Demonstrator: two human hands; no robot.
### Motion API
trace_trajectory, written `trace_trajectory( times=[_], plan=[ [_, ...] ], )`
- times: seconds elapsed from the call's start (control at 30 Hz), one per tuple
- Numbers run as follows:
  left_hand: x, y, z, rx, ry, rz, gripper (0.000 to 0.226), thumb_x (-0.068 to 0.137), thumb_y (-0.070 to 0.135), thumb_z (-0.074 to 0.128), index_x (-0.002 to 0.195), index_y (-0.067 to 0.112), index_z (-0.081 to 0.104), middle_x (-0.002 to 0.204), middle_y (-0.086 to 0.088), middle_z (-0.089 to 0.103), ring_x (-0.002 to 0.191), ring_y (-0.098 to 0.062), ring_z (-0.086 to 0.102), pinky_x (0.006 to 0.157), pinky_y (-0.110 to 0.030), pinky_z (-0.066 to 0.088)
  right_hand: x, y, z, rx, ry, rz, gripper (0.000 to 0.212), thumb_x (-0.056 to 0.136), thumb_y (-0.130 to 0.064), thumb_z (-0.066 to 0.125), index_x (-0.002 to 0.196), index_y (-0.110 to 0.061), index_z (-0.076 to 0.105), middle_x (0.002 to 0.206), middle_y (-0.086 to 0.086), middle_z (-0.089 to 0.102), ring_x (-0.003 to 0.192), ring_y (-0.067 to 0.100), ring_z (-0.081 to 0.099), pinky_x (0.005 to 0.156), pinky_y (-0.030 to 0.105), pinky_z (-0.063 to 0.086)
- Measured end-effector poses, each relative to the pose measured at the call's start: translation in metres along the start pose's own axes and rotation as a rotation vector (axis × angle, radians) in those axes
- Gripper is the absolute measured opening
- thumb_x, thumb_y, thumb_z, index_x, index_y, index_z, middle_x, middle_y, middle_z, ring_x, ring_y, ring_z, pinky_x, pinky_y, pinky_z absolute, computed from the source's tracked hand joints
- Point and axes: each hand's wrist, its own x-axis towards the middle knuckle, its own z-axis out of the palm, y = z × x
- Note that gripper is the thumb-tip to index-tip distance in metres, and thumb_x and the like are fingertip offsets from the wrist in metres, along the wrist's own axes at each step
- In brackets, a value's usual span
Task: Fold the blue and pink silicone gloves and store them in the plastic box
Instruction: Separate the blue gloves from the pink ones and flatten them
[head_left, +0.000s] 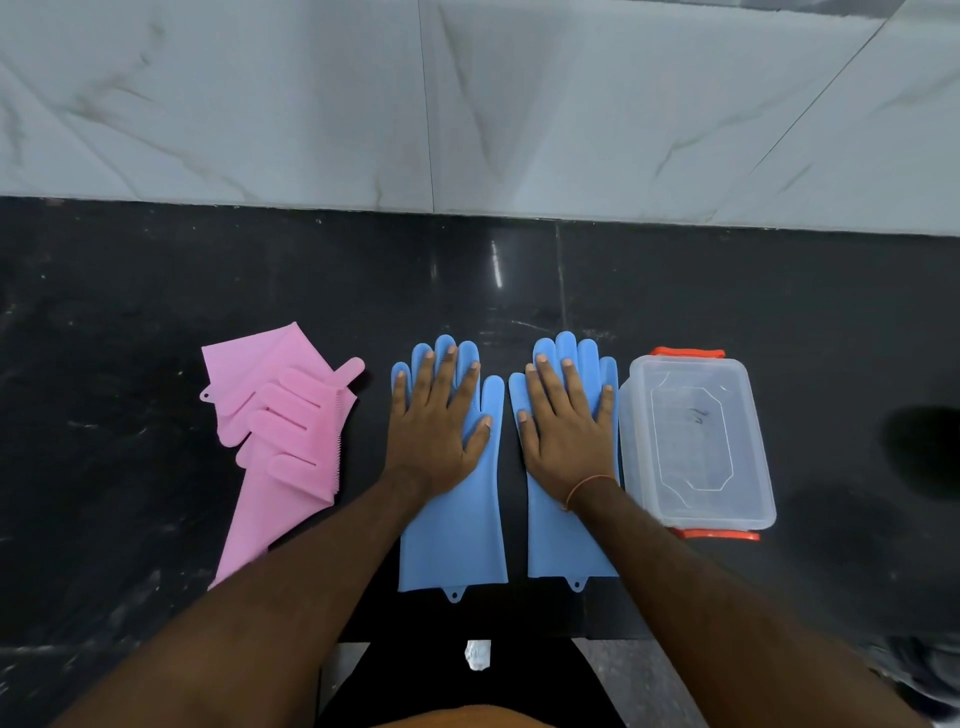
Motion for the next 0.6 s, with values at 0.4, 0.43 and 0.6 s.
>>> trace_trajectory(
  times=[0.4,0.43,0.6],
  plan=[
    [-0.045,0.024,0.006,-0.035,-0.016,0.025,0.078,0.107,0.052,0.035,0.174,0.017,0.013,0.182,-0.006,0.004,0.169,-0.027,0.001,0.133,-0.062,0.015,-0.068,0.003,0.013,0.051,0.012,-0.065,0.067,0.109,-0.049,0.028,0.169,-0.027,0.008,0.177,-0.006,0.003,0.163,0.021,-0.003,0.127,0.067,0.006],
    [-0.045,0.025,0.007,-0.035,-0.018,0.015,0.078,0.107,0.052,0.036,0.173,0.017,0.013,0.182,-0.006,0.004,0.169,-0.028,0.002,0.133,-0.062,0.015,-0.069,0.002,0.013,0.042,0.016,-0.065,0.067,0.109,-0.049,0.028,0.169,-0.026,0.008,0.177,-0.006,0.003,0.163,0.021,-0.002,0.127,0.067,0.005],
    [-0.041,0.029,0.01,-0.036,-0.01,-0.021,0.079,0.106,0.052,0.037,0.174,0.018,0.012,0.183,-0.004,0.004,0.169,-0.027,0.001,0.133,-0.06,0.013,-0.07,-0.005,0.016,0.033,0.023,-0.054,0.065,0.108,-0.05,0.023,0.168,-0.028,0.013,0.177,-0.005,0.007,0.164,0.024,0.001,0.127,0.067,0.002]
  ],
)
